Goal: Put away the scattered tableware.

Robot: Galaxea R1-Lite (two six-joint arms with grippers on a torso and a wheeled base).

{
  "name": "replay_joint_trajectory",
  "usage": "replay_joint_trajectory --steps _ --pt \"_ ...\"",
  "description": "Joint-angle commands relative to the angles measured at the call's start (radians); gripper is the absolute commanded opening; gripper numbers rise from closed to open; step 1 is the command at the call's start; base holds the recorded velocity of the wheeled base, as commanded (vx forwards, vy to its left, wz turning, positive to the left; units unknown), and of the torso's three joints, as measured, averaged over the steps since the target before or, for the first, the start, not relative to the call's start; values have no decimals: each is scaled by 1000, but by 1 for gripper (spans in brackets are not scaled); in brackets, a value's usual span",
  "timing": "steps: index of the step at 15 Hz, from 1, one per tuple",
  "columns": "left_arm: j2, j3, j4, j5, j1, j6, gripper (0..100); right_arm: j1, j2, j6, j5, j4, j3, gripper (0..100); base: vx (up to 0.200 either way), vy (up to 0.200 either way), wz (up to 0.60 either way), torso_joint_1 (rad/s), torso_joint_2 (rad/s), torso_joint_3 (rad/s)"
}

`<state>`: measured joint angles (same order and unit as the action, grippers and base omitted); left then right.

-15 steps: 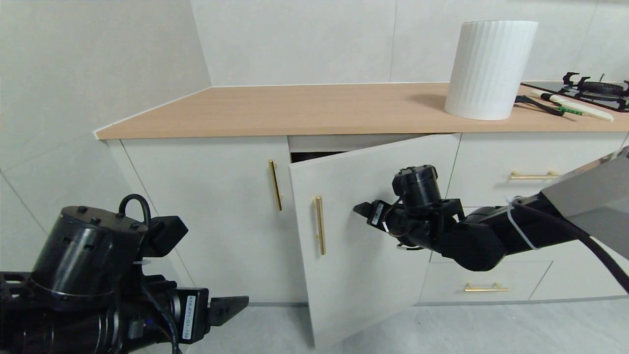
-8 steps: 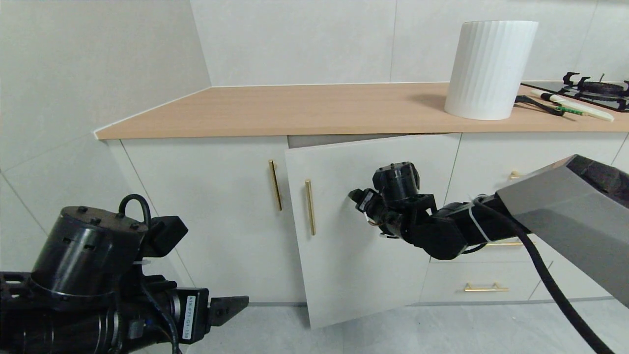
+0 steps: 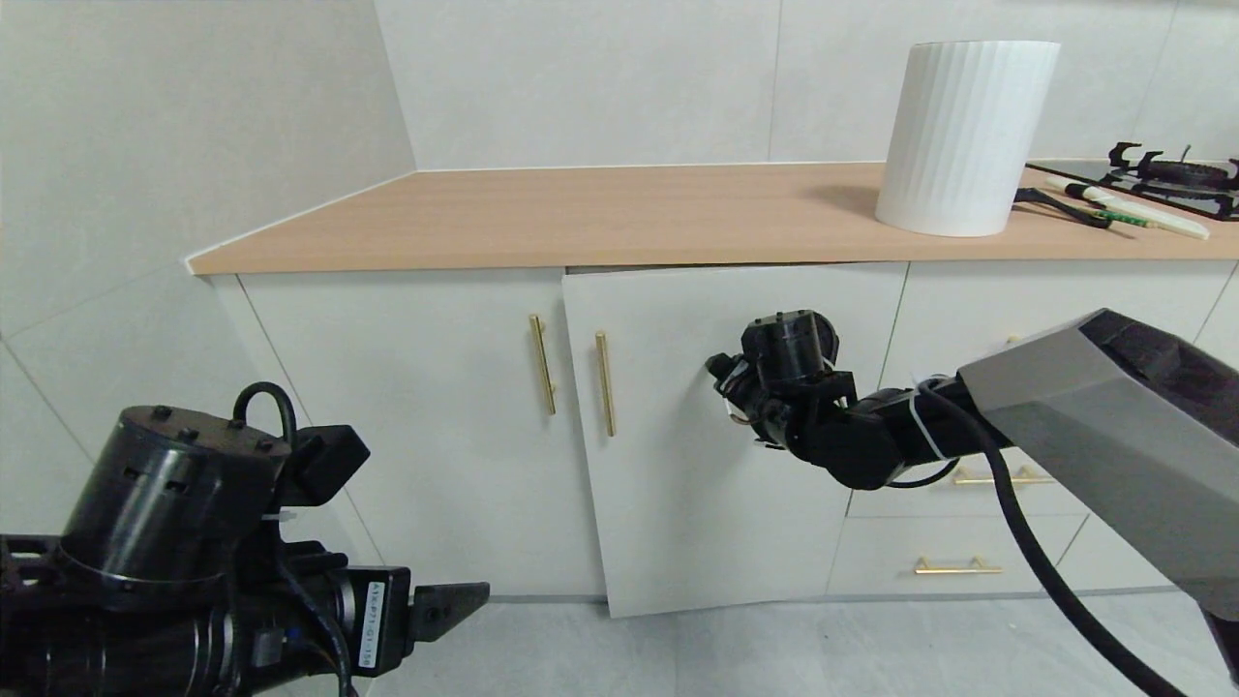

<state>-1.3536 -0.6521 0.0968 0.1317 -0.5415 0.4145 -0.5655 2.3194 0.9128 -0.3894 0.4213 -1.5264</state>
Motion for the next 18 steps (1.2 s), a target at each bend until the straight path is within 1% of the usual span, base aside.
replay_joint_trajectory --steps 1,5,8,11,12,14,15,16,17,18 --pt "1 0 0 0 0 0 100 9 23 0 -13 -1 -20 100 0 0 0 0 0 0" --pt "-1 0 0 0 0 0 100 16 69 -3 -71 -12 -74 100 0 0 0 0 0 0" --pt "-1 0 0 0 0 0 100 30 92 -3 -92 -33 -107 100 0 0 0 0 0 0" --pt "1 0 0 0 0 0 100 30 91 -3 -102 -33 -109 100 0 0 0 0 0 0" --pt "1 0 0 0 0 0 100 30 84 -3 -100 -33 -103 100 0 0 0 0 0 0" --pt "1 0 0 0 0 0 100 18 -2 -2 -54 -33 -5 100 0 0 0 0 0 0" --pt "1 0 0 0 0 0 100 -5 -130 -2 115 -13 176 100 0 0 0 0 0 0" --pt "1 0 0 0 0 0 100 -7 -219 -8 244 11 299 100 0 0 0 0 0 0" --pt "1 0 0 0 0 0 100 -7 -258 -17 305 33 351 100 0 0 0 0 0 0" --pt "2 0 0 0 2 0 100 -5 -331 -91 428 99 471 100 0 0 0 0 0 0"
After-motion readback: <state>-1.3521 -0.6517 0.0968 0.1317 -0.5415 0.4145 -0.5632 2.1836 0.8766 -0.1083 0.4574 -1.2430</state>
